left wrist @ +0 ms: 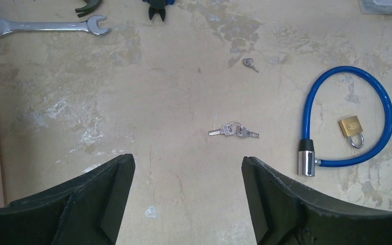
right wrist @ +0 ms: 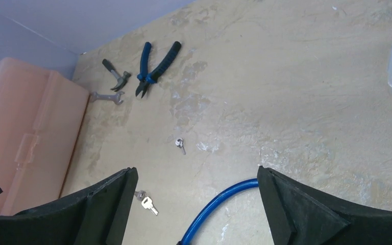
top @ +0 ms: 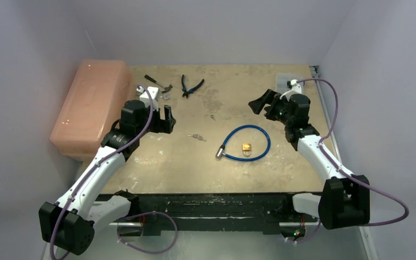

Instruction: Unlock with the key

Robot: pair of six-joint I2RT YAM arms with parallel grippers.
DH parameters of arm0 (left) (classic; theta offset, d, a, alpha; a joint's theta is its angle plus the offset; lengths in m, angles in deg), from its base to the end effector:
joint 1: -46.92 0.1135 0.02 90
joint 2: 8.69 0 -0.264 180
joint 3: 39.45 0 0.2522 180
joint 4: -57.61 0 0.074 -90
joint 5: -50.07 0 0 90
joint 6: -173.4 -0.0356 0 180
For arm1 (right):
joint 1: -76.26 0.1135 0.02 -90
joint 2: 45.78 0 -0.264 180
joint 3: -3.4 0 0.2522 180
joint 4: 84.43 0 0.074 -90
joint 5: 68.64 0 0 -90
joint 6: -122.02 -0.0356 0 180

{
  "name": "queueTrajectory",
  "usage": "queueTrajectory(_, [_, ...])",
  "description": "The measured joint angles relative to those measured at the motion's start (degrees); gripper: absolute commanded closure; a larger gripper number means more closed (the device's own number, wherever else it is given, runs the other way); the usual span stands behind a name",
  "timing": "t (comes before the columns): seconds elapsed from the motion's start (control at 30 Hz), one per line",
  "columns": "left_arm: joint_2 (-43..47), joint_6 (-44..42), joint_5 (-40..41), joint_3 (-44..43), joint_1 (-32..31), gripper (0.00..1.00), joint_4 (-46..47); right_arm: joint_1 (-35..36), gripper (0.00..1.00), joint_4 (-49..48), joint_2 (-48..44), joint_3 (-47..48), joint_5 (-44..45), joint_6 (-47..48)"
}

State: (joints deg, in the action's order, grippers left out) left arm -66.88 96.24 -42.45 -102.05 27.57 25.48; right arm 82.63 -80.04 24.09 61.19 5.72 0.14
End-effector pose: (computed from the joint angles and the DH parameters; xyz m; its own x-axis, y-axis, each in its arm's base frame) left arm 0.2158 -0.0774 0.3063 -0.5096 -0.0563 -0.8586 0.2610 0.9407 -0.2167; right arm 0.2768 0.0406 0.2779 -0.4314 0.4636 -0.7739 -0.1601 0.8049 0.5714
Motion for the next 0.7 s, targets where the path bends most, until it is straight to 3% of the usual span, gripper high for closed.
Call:
queueTrajectory(0.3, [-0.31,-0.02,-0.74,0.0,-0.2,0.21,0.37,2.05,0.01,9.09,8.79,8.74,2.12,0.44])
queueTrajectory(0.53, [-0.31,-0.02,-1.33,0.0,-0.22,0.23,0.5,13.77,0.01,15.47,13.35,14.62,8.04,4.39])
queueTrajectory(0.7, [-0.17,-0.02,-1.77,0.0,-0.24,0.24,0.52,17.9,0.01,17.66,17.09,19.41,10.4,6.1])
